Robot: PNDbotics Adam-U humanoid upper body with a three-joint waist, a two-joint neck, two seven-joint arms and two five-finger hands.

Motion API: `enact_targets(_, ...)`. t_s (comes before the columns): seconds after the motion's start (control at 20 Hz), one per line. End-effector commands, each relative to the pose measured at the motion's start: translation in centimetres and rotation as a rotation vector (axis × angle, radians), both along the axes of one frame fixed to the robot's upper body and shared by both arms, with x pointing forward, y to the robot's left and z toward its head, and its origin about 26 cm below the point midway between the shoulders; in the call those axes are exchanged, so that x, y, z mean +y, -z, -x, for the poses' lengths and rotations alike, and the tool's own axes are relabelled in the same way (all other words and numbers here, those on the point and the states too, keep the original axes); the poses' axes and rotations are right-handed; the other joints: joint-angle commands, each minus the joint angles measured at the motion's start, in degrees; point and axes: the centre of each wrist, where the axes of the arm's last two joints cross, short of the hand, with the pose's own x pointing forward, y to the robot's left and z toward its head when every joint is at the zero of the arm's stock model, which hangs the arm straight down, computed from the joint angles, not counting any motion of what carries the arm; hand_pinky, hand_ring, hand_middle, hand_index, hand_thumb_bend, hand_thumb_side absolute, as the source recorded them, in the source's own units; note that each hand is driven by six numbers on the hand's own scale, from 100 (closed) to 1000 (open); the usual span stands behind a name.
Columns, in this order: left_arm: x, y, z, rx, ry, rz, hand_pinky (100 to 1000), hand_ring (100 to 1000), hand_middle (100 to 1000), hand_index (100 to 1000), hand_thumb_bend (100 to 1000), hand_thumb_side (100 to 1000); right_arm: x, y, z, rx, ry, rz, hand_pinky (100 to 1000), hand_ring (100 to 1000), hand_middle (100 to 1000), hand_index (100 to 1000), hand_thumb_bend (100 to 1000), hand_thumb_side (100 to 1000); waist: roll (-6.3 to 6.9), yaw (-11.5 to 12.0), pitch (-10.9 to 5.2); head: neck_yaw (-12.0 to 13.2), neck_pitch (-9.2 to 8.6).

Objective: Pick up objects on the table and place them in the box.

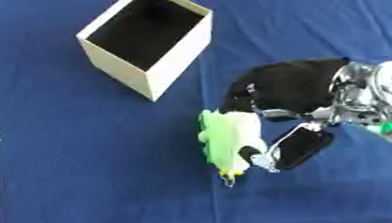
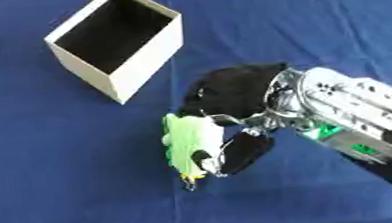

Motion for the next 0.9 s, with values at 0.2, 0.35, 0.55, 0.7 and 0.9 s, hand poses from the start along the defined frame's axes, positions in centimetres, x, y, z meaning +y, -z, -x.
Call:
enact_targets(0.2, -0.1, -0.8, 0.2, -0.028, 0.010, -0.013, 480, 596, 654, 842, 340, 660, 0.0, -0.1, -0.4, 0.118, 0.041, -0.054, 1000, 965, 912, 1000, 100, 692, 0.16, 0.3, -0.94, -0.2, -0.10)
enact_targets(0.35, -0.1, -0.8, 0.2, -0.029, 0.010, -0.012, 479, 596, 654, 842, 338, 658, 0.0, 0.2, -0.4, 0.147, 0.044, -0.039, 1000, 968, 916, 1000, 100, 738, 0.09, 0.4, -0.93, -0.1, -0.11)
enact_targets(0.55, -0.1, -0.8, 0.2, -0.030, 0.013, -0.011, 479, 596, 654, 842, 337, 655, -0.1, 0.6, -0.8, 0.135, 0.047, 0.015, 1000, 984, 927, 1000, 102, 843, 0.07, 0.5, -0.85, -0.1, -0.04)
enact_targets(0.7, -0.2, -0.9, 0.2, -0.030, 0.014, -0.009, 479, 596, 653, 841, 339, 656, -0.1, 1.1, -1.3, 0.130, 0.037, 0.067, 1000, 992, 936, 1000, 125, 900, 0.11, 0.6, -0.81, -0.1, 0.04)
enact_targets(0.9, -0.2, -0.9, 0.2, -0.034, 0.017, -0.006, 479, 596, 653, 841, 337, 651, 0.1, 1.8, -2.0, 0.129, 0.024, 0.110, 1000, 997, 936, 1000, 162, 922, 0.14, 0.7, -0.84, -0.2, -0.03)
